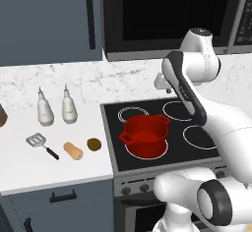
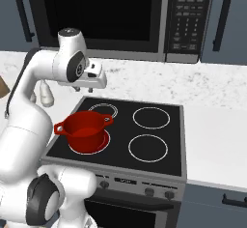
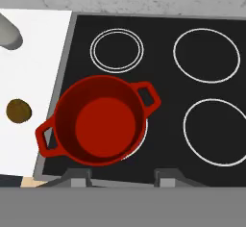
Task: Put the squash and avocado in the pot. Retrieve the spatula and lightly stir the vegetables in the pot.
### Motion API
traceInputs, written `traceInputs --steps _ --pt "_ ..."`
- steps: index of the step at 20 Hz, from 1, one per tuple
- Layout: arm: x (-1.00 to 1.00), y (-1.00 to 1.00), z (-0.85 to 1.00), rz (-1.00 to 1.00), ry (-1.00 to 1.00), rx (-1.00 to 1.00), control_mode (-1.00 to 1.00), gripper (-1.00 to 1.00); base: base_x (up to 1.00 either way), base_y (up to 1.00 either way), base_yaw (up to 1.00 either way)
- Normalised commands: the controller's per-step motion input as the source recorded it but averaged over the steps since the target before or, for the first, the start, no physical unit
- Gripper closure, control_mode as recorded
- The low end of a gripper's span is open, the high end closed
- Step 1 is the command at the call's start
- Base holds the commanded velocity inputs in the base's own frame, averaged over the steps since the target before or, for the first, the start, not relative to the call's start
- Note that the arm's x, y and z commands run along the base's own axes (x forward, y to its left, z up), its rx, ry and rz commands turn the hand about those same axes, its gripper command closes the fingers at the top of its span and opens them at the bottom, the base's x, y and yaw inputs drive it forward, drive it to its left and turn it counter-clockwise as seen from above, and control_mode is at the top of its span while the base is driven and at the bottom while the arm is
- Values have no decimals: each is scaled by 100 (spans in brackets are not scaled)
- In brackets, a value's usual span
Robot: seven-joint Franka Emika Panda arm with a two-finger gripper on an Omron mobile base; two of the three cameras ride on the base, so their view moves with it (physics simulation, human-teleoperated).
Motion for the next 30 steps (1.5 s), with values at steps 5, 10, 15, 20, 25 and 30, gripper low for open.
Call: traceInputs --steps 5,10,15,20,25,30 --pt "-30 46 -25 6 2 0 -100 -100 0 0 0" --pt "0 100 -61 15 2 -2 -100 -100 0 0 0" --pt "0 75 -33 27 7 -2 -100 -100 0 0 0" --pt "0 60 -20 17 8 0 -100 -100 0 0 0" --pt "35 100 -54 19 8 -1 -100 -100 0 0 0" --pt "72 84 -54 2 1 -8 -100 -100 0 0 0"
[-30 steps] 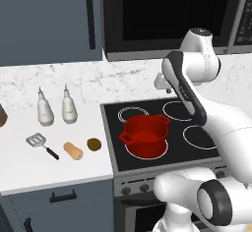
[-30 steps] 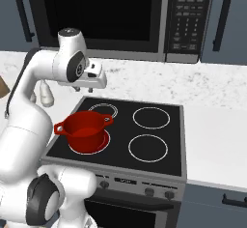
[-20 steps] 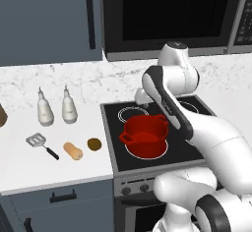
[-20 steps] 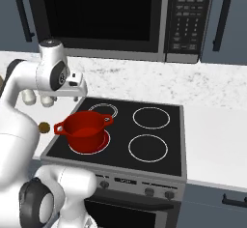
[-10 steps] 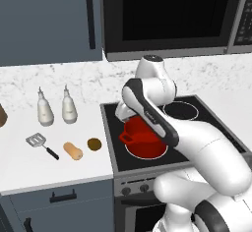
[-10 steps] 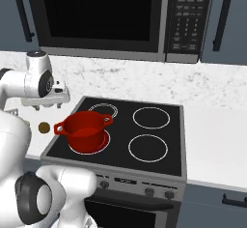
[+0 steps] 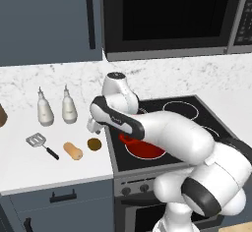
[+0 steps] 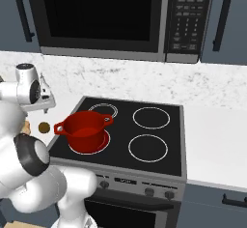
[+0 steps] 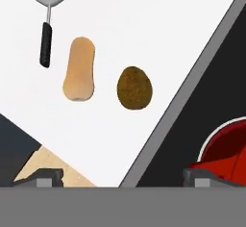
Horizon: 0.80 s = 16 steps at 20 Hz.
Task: Put the squash and avocado in the pot. Retrieve the spatula and lightly stir the vegetables in the pot.
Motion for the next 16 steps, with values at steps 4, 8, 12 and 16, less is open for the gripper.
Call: traceInputs --steps 4,8,12,16 --pt "19 30 -23 0 4 -8 -100 -100 0 0 0" --pt "21 19 -21 0 3 -4 -100 -100 0 0 0" --pt "48 22 -52 0 0 -5 -100 -100 0 0 0" --pt "47 8 -49 0 0 -6 -100 -100 0 0 0"
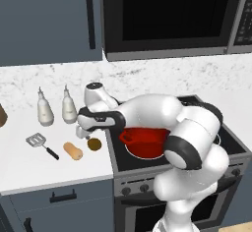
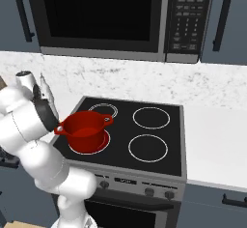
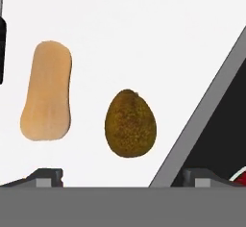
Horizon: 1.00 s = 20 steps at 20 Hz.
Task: Put the squash and avocado in the pot. Retrieve the spatula and lightly stir the vegetables in the pot.
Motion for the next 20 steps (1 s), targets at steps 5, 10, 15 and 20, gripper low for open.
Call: traceInputs --steps 5,10,15,20 --pt "27 8 -34 0 2 -1 -100 -100 0 0 0" --pt "6 2 -20 0 7 0 -100 -100 0 0 0" --pt "0 0 -14 0 5 0 -100 -100 0 0 0" --pt "0 0 -19 0 4 0 -100 -100 0 0 0"
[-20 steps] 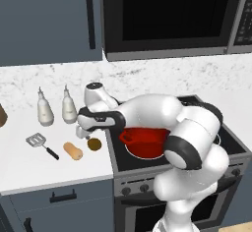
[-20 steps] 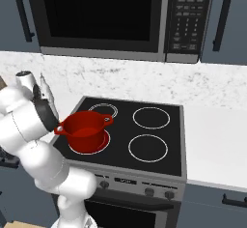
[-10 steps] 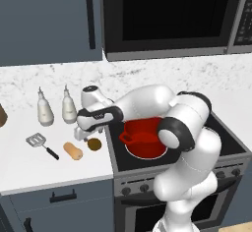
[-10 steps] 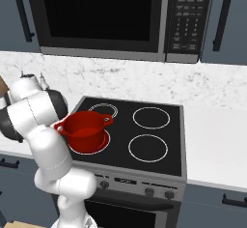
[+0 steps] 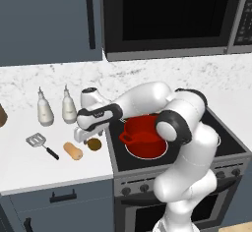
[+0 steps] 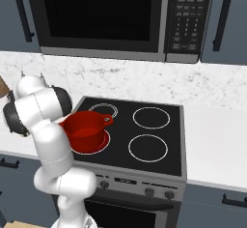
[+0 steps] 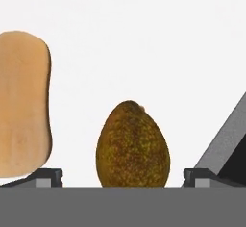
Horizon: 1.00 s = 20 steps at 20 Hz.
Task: Put the squash and avocado in the pot. Retrieve the spatula and lightly stir the vegetables in the pot.
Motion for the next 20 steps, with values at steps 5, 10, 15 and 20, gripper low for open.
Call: traceInputs --steps 5,10,15,20 --pt "0 0 -16 0 1 0 -100 -100 0 0 0" --pt "0 0 -11 0 0 0 -100 -100 0 0 0" --pt "0 0 -10 0 0 0 -100 -100 0 0 0" --pt "0 0 -6 0 0 0 -100 -100 0 0 0"
